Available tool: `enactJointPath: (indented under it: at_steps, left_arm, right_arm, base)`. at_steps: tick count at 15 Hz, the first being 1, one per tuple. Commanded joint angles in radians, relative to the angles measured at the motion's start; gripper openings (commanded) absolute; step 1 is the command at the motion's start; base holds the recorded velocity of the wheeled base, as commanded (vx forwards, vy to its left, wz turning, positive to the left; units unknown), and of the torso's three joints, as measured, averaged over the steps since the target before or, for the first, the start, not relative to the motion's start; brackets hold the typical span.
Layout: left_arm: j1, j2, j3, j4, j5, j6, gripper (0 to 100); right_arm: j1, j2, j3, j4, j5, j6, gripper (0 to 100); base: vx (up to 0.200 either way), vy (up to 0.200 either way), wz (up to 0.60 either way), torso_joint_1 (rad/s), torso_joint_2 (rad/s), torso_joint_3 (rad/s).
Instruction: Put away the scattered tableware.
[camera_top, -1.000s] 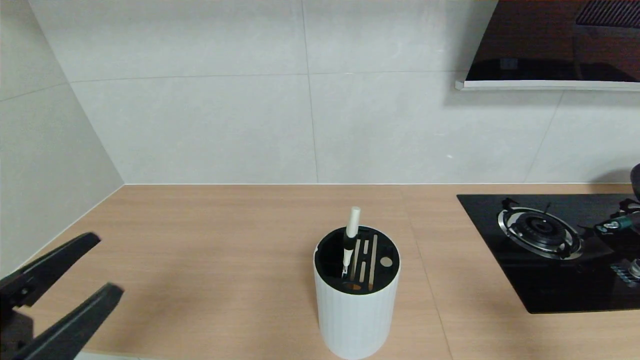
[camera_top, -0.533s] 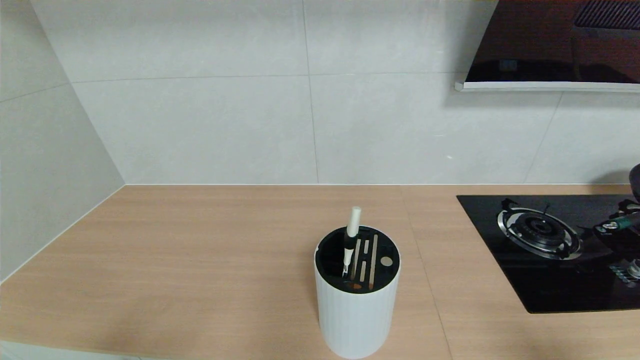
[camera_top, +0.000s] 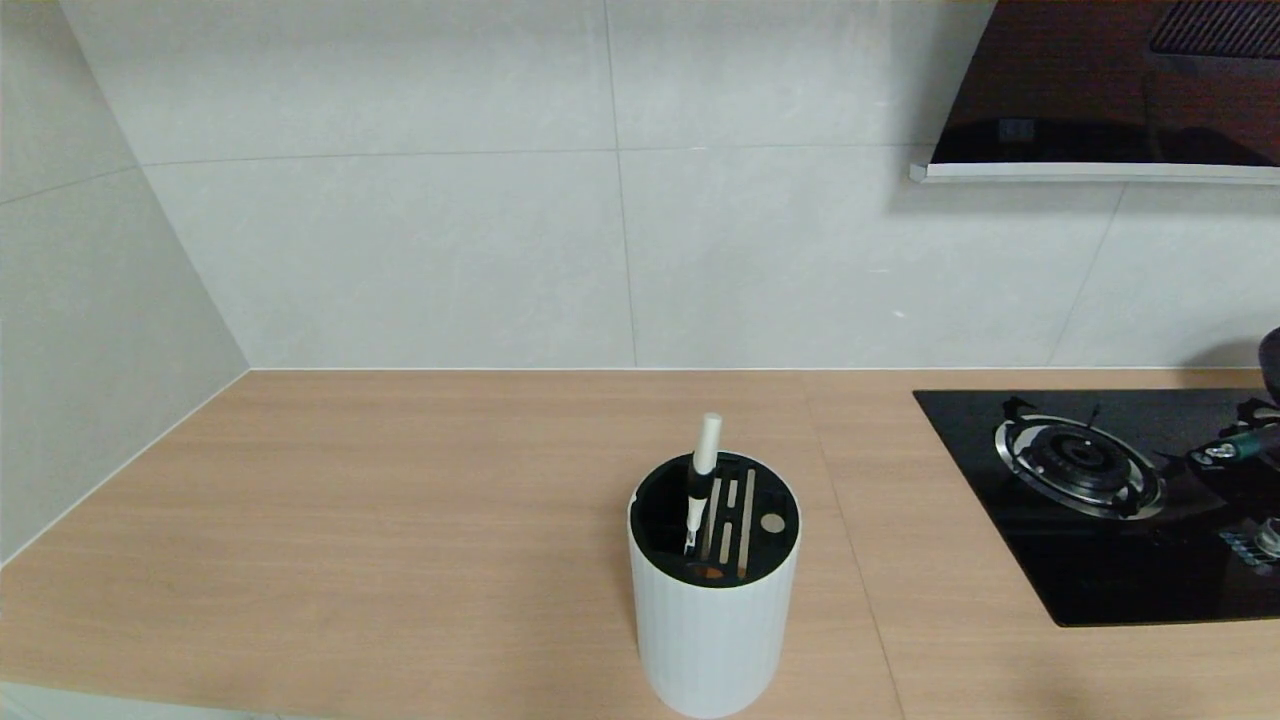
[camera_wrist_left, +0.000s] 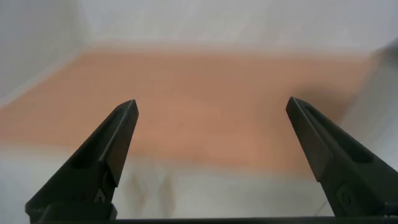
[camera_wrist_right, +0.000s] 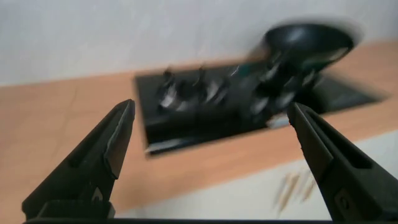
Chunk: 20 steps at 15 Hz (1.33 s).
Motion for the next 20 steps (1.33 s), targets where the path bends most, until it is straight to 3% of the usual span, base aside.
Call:
enactJointPath:
  at_steps: [1, 3, 7, 20]
  left_arm:
    - [0.0, -0.004, 0.002, 0.004, -0.056, 0.012, 100]
    - [-0.002, -0.004, 0.002, 0.002, -0.058, 0.014, 100]
    - [-0.002, -0.004, 0.002, 0.002, -0.056, -0.012, 100]
    - [-0.002, -0.004, 0.002, 0.002, -0.056, -0.012, 100]
  right_arm:
    - [0.002, -0.001, 0.01, 0.063, 0.036, 0.025, 100]
    - [0.002, -0.001, 0.01, 0.058, 0.171, 0.116, 100]
    - [0.002, -0.001, 0.01, 0.106, 0.341, 0.019, 100]
    - [0.007, -0.002, 0.01, 0.103, 0.355, 0.022, 100]
  base:
    - [0.0, 0.0, 0.0, 0.0, 0.0, 0.0]
    - [0.0, 0.0, 0.0, 0.0, 0.0, 0.0]
    - [0.0, 0.0, 0.0, 0.0, 0.0, 0.0]
    - [0.0, 0.0, 0.0, 0.0, 0.0, 0.0]
